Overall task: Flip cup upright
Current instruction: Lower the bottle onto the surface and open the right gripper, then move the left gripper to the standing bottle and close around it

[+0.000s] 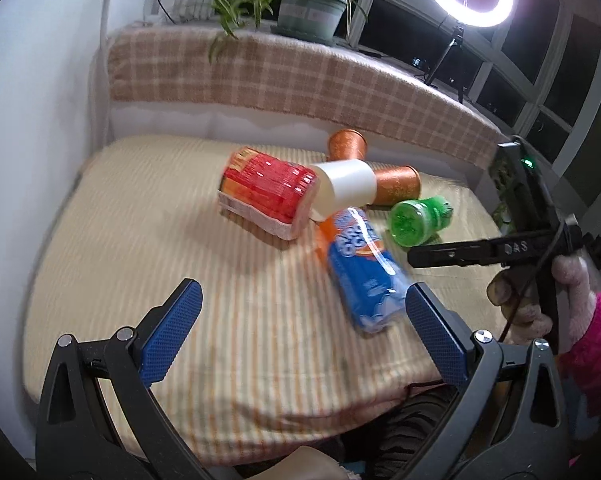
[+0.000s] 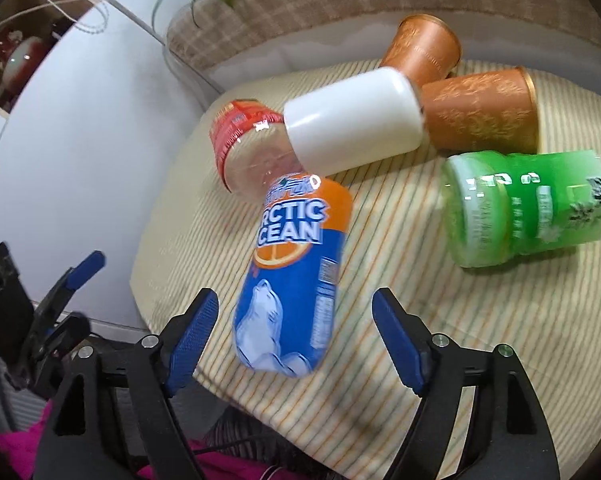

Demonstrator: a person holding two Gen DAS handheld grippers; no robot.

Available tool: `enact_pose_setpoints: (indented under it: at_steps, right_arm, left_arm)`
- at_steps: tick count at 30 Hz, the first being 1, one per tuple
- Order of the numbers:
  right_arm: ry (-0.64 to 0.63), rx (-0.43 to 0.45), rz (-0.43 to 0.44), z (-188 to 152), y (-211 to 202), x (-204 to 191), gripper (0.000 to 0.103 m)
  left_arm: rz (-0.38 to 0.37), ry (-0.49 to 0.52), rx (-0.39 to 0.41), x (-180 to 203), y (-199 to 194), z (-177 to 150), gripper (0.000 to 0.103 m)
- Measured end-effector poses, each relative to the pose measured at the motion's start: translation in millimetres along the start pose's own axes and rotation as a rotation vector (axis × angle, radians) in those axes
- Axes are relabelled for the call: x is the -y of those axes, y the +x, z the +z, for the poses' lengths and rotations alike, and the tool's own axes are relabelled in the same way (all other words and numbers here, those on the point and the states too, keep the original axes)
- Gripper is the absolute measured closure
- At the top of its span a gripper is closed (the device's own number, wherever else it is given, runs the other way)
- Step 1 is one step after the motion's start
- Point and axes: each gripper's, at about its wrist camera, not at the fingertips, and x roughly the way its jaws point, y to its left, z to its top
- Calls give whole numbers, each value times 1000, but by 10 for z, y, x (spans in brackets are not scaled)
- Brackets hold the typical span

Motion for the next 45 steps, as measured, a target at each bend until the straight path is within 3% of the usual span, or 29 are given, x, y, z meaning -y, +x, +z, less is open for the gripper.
enact_pose_setpoints:
  at_steps: [4,9,15,19,23,25,29,37,45]
  right_arm:
    - [-22,108,-33,-166,-312,-6,24]
    - [-22,226,-81,-540,-651,53,24]
    - [10,324,-152,-1025,-1001,159,24]
    - [4,369,-229,-1283,-1239,192,24]
    - [21,407,-257,-1474,-1364,224,24]
    - [24,417,-268,-1517,-1397,240,24]
    - [21,435,-306,-1580,-1427,248,24]
    - [51,432,-310,-1629,-1391,360,24]
    - [76,443,-324,-1636,-1412,423,24]
  left_arm:
    - [-76,-90,-62,6,182,101,0]
    - [-185,-281,-175,-25,592,221,0]
    - [-203,-399,-245,-11,1007,268,0]
    - [-194,-443,-280,-15,1248,274,7]
    - [-183,-452,-291,18,1424,293,10]
    - [-181,-453,-303,32,1495,297,20]
    - [-175,-441,-319,67,1582,297,20]
    - [-167,-408,-346,113,1680,278,39]
    - [-152,-350,-321,202,1631,305,42]
